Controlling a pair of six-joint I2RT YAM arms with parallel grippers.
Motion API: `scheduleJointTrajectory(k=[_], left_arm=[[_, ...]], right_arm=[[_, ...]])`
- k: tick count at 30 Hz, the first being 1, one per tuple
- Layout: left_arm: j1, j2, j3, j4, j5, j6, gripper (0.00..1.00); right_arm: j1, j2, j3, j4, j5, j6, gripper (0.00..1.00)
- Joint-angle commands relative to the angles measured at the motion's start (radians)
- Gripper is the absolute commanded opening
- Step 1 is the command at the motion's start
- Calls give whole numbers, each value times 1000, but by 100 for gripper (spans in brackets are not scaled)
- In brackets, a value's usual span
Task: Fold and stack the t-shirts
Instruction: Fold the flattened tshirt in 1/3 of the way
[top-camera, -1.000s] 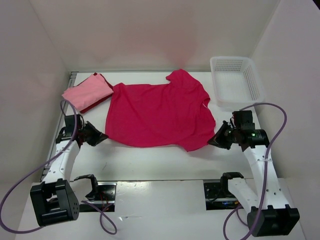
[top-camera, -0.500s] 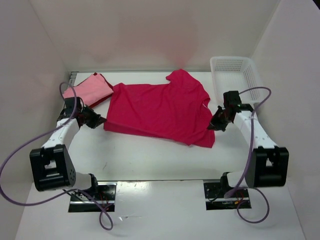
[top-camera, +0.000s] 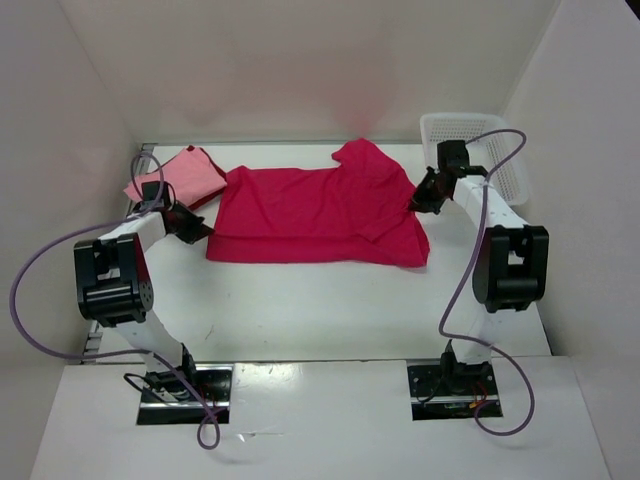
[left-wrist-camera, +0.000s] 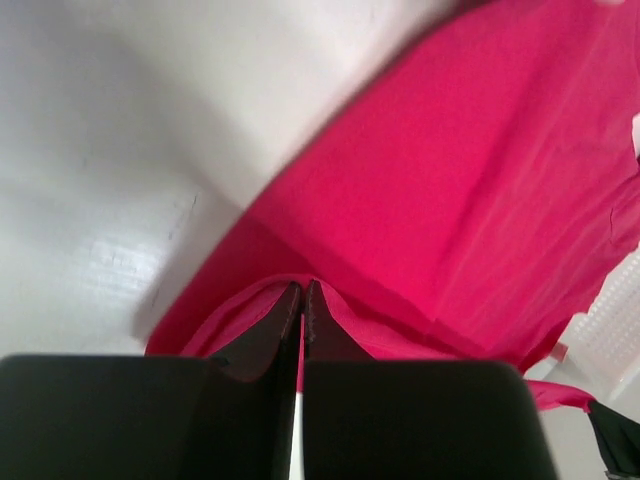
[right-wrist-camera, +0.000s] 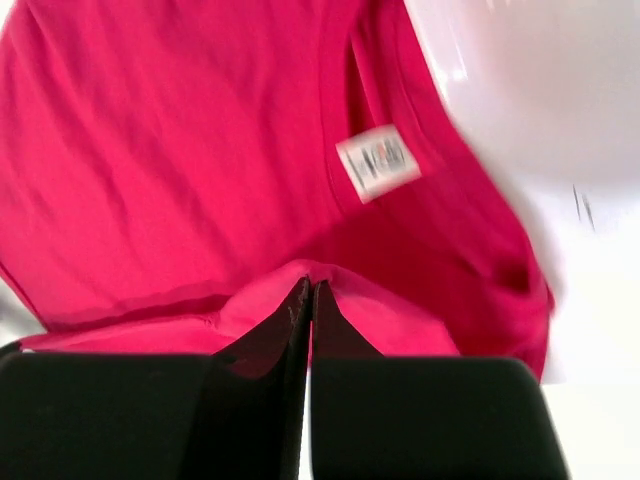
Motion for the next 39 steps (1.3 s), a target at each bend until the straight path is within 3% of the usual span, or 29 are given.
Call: scheduleJointTrajectory(k=[1,4,9,16,18,19,20,21,22,24,28,31,32,35,39], left_arm=[[-2,52,69,50,-18,-9,0],[-11,91,89,60,-18,-9,0],[-11,131,89,86,-18,-9,12],[-20,112,122,119,-27,-21,8],[-20,122,123,119,-27,-21,10],[-20,134,123,119,-27,-21,12],[-20,134,123,119,-27,-12,16],[-20,134,110,107,-27,-12,30],[-20,134,101,107,-27,-12,37],[-20,65,72,107,-44,-3,47],[-20,-96,-56,107,-87,17,49],[-20,-209,-135,98,-96,17,45],[-20,-245,-159,84,-96,17,42],[-11,-266,-238,84,-96,17,38],[-2,-224,-261,107,-58,-4,38]], right_arm=[[-8,78,120,51,14,-25,0],[-8,142,185,51,14,-35,0],[-8,229,237,61,39,-44,0],[-8,302,355,71,57,-35,0],[-8,312,355,71,57,-35,4],[-8,312,355,80,57,-35,13],[-8,300,343,81,57,-35,16],[-8,291,328,81,48,-35,19],[-8,279,319,81,48,-35,26],[-8,212,274,81,48,-35,30],[-8,23,110,110,39,-35,34],[-8,-137,-69,153,26,-35,14],[-8,-169,-115,153,11,-24,0],[-8,-263,-305,163,0,-1,0],[-8,-292,-407,174,43,-1,0]])
